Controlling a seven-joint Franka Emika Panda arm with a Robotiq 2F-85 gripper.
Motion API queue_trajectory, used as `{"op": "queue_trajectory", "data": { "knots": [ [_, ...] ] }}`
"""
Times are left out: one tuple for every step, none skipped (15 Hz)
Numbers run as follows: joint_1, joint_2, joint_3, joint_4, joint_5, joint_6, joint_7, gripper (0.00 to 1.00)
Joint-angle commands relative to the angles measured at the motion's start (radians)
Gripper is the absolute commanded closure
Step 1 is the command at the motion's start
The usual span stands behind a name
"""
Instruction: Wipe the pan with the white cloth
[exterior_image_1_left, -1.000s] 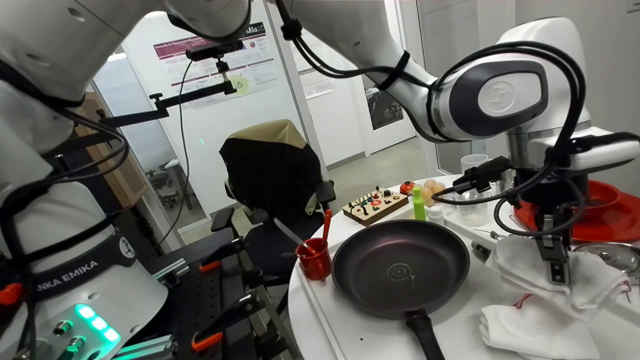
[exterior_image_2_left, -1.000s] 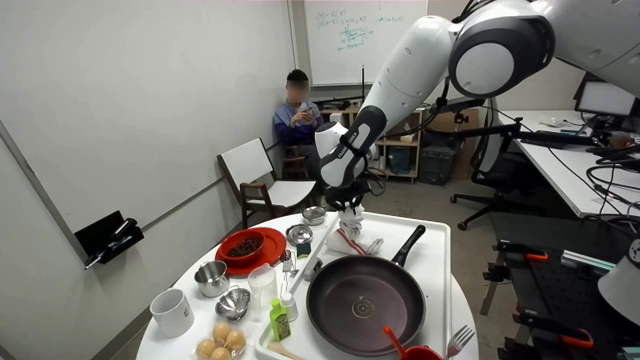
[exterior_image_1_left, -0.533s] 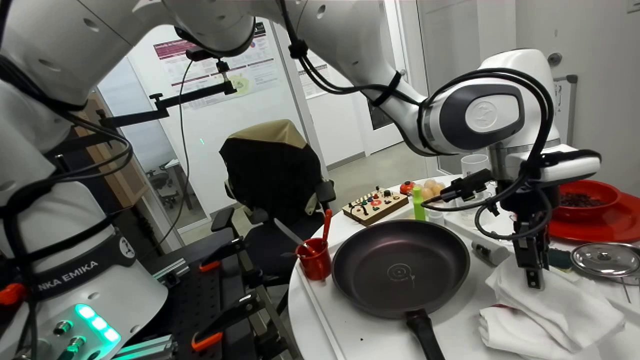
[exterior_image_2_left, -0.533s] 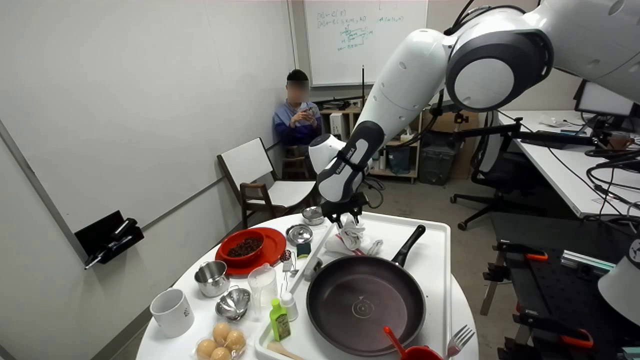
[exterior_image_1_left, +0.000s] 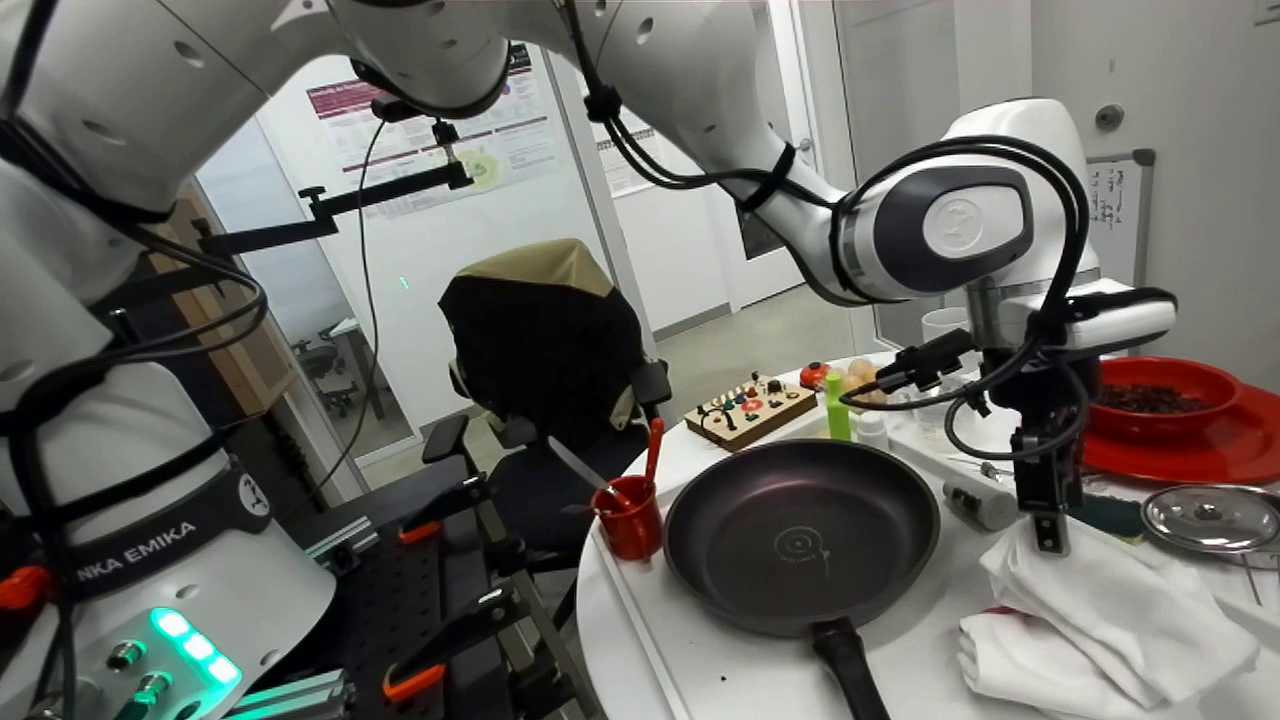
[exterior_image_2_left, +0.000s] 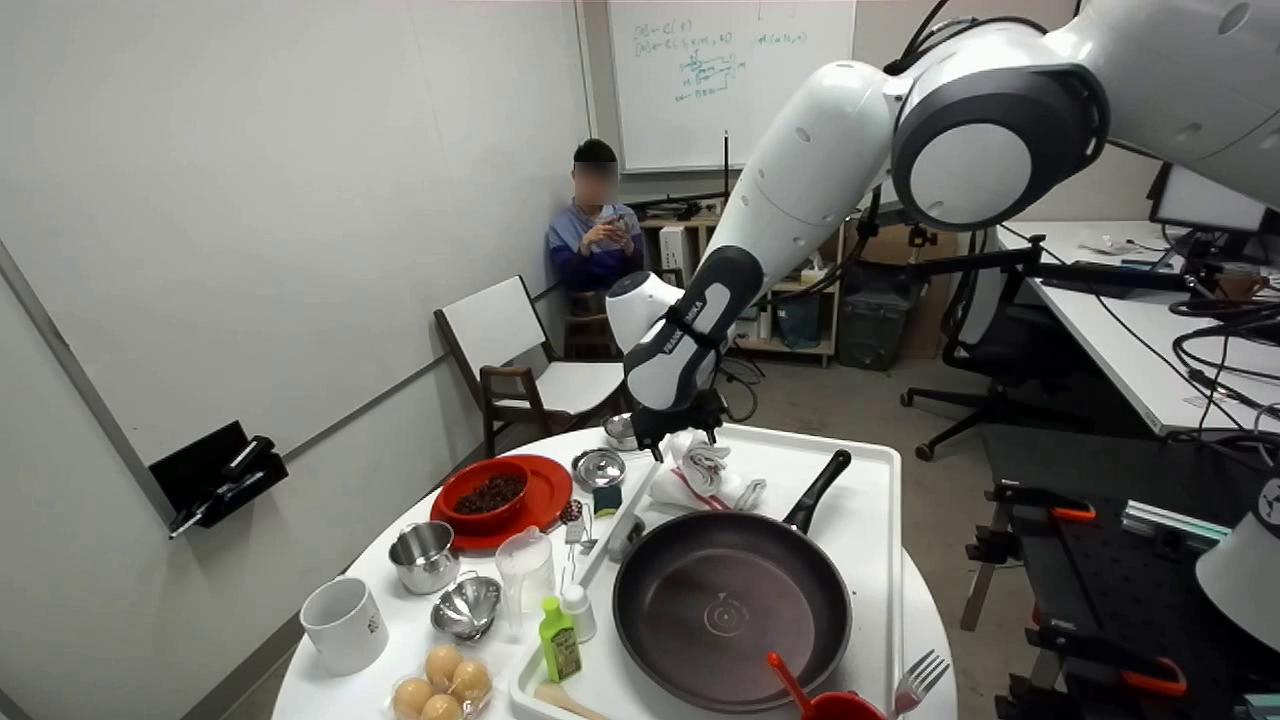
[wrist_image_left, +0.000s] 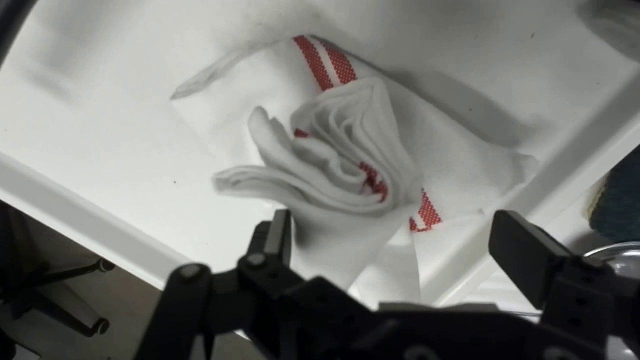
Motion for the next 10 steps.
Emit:
{"op": "queue_trajectory", "data": {
  "knots": [
    [0.016,-0.043,0.043,-0.018,-0.029,-0.021,-0.053,0.0],
    [0.029,-0.066,0.058,-0.037,-0.036,-0.026,-0.085,0.0],
    [0.036,-0.086,0.079,-0.051,-0.043,-0.035,-0.129,0.0],
    [0.044,-0.107,0.104,-0.061,-0.043,-0.052,-0.163,0.0],
    [0.054,-0.126,0.125,-0.068,-0.042,-0.067,-0.194,0.0],
    [0.035,-0.049,0.096,-0.001,-0.024,-0.04,-0.136,0.0],
    [0.045,-0.061,0.106,-0.003,-0.023,-0.046,-0.137,0.0],
    [0.05,-0.061,0.105,-0.003,-0.024,-0.046,-0.134,0.0],
    [0.048,-0.058,0.104,-0.004,-0.024,-0.046,-0.134,0.0],
    [0.041,-0.054,0.103,-0.003,-0.023,-0.045,-0.134,0.0]
  ]
}}
